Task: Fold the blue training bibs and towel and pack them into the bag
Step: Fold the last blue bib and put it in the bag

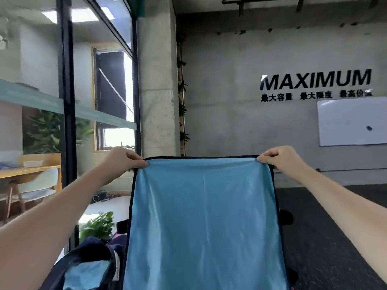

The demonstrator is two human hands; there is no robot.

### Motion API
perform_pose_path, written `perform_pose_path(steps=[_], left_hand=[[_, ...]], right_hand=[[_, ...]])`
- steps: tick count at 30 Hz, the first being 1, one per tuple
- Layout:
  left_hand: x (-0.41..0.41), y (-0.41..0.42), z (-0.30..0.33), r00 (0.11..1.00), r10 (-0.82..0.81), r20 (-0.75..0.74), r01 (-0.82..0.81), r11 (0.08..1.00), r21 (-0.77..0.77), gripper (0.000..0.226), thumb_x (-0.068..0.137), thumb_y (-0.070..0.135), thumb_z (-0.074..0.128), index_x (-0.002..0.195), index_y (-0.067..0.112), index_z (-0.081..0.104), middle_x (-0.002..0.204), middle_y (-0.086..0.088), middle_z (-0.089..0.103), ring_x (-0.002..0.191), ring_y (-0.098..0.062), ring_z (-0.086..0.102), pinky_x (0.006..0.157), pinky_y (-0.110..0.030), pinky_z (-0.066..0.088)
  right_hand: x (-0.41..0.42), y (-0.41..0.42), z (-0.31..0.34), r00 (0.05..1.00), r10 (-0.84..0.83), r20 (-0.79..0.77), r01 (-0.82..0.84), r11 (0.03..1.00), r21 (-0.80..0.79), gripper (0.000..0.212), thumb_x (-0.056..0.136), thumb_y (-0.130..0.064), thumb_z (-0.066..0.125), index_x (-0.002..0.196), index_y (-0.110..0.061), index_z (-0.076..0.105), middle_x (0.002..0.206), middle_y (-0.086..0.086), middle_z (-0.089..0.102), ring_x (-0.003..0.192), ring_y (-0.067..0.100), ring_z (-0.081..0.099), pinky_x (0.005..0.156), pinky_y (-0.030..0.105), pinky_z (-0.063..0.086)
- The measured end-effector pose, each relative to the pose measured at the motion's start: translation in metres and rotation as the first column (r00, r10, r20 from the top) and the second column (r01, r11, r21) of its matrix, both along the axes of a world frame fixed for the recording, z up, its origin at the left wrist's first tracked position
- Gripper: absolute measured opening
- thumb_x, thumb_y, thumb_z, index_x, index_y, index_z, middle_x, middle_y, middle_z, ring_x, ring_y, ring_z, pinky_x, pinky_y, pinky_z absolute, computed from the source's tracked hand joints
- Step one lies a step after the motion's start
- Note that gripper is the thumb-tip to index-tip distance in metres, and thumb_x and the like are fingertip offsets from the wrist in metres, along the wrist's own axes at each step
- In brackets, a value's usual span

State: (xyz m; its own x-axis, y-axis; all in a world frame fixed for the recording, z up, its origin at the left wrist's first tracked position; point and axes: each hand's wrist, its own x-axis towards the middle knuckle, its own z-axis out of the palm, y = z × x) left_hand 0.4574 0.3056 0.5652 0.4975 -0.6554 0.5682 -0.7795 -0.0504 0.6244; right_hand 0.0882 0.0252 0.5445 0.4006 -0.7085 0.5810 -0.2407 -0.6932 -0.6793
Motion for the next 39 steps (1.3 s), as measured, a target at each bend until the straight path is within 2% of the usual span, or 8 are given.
perform_pose_path(steps=[6, 10, 13, 16, 20, 27, 31, 39], left_hand=[[0.051, -0.059, -0.089, 0.999, 0.027, -0.029, -0.023, 0.989, 0.147, 0.021, 0.071, 0.006, 0.088, 0.081, 0.015, 0.072, 0.067, 0.0, 0.071, 0.066, -0.018, 0.062, 0.06, -0.018, 0.047], [0.071, -0.097, -0.162, 0.996, 0.03, 0.085, -0.062, 0.919, 0.39, 0.028, 0.076, 0.01, 0.082, 0.091, 0.029, 0.071, 0.072, 0.005, 0.069, 0.068, -0.008, 0.062, 0.055, -0.007, 0.037], [0.087, -0.126, -0.208, 0.999, 0.014, 0.036, -0.032, 0.807, 0.59, 0.02, 0.078, 0.006, 0.077, 0.094, 0.018, 0.074, 0.068, 0.003, 0.071, 0.061, -0.014, 0.067, 0.057, -0.011, 0.047], [0.097, -0.152, -0.235, 0.994, 0.053, -0.095, 0.022, 0.756, 0.654, 0.015, 0.077, -0.002, 0.071, 0.091, 0.003, 0.072, 0.062, -0.013, 0.071, 0.056, -0.026, 0.07, 0.059, -0.028, 0.056], [0.11, -0.193, -0.243, 0.987, 0.106, -0.119, -0.017, 0.811, 0.585, 0.009, 0.08, 0.009, 0.079, 0.083, 0.001, 0.075, 0.063, -0.01, 0.073, 0.05, -0.014, 0.065, 0.069, -0.031, 0.061], [0.135, -0.269, -0.205, 0.978, 0.194, 0.076, -0.208, 0.917, 0.341, 0.002, 0.086, 0.013, 0.073, 0.086, 0.011, 0.073, 0.083, -0.001, 0.069, 0.084, -0.021, 0.064, 0.077, -0.028, 0.048], [0.147, -0.289, -0.143, 0.964, 0.22, 0.147, -0.238, 0.964, 0.118, 0.007, 0.087, 0.011, 0.068, 0.09, 0.008, 0.073, 0.088, -0.006, 0.07, 0.088, -0.027, 0.063, 0.078, -0.031, 0.046], [0.124, -0.241, -0.035, 0.943, 0.242, 0.227, -0.187, 0.953, -0.239, 0.01, 0.088, 0.01, 0.065, 0.094, 0.014, 0.072, 0.087, 0.004, 0.066, 0.083, -0.012, 0.06, 0.074, -0.02, 0.04]], right_hand=[[0.051, -0.046, -0.082, 0.99, -0.052, -0.131, 0.046, 0.998, -0.05, 0.016, 0.08, -0.021, 0.083, 0.084, -0.02, 0.068, 0.086, -0.005, 0.071, 0.085, 0.01, 0.065, 0.071, 0.024, 0.046], [0.08, -0.083, -0.15, 0.883, 0.0, -0.47, -0.02, 0.999, -0.038, 0.014, 0.089, -0.023, 0.074, 0.101, -0.028, 0.069, 0.095, -0.011, 0.065, 0.088, 0.003, 0.059, 0.076, 0.019, 0.042], [0.103, -0.112, -0.196, 0.777, 0.061, -0.626, 0.005, 0.995, 0.104, 0.009, 0.09, -0.012, 0.07, 0.099, -0.013, 0.071, 0.085, 0.001, 0.071, 0.066, 0.01, 0.067, 0.056, 0.01, 0.042], [0.123, -0.137, -0.23, 0.798, 0.148, -0.585, 0.105, 0.921, 0.375, 0.009, 0.094, 0.001, 0.058, 0.102, -0.001, 0.061, 0.08, 0.023, 0.072, 0.065, 0.029, 0.075, 0.049, 0.029, 0.054], [0.145, -0.176, -0.25, 0.905, 0.107, -0.411, 0.148, 0.827, 0.542, 0.008, 0.095, 0.008, 0.053, 0.099, 0.003, 0.059, 0.091, 0.03, 0.07, 0.075, 0.037, 0.075, 0.074, 0.05, 0.062], [0.178, -0.234, -0.201, 0.917, -0.142, -0.373, 0.23, 0.952, 0.203, 0.01, 0.088, -0.008, 0.068, 0.083, -0.016, 0.068, 0.078, 0.006, 0.076, 0.084, 0.027, 0.074, 0.084, 0.036, 0.058], [0.182, -0.238, -0.131, 0.932, -0.239, -0.271, 0.233, 0.971, -0.057, 0.013, 0.095, -0.016, 0.066, 0.106, -0.01, 0.071, 0.105, 0.009, 0.071, 0.098, 0.027, 0.064, 0.08, 0.028, 0.042], [0.159, -0.188, -0.031, 0.975, -0.221, 0.041, 0.224, 0.947, -0.23, 0.015, 0.101, -0.016, 0.057, 0.111, -0.009, 0.064, 0.103, -0.001, 0.059, 0.092, 0.014, 0.052, 0.061, 0.009, 0.034]])
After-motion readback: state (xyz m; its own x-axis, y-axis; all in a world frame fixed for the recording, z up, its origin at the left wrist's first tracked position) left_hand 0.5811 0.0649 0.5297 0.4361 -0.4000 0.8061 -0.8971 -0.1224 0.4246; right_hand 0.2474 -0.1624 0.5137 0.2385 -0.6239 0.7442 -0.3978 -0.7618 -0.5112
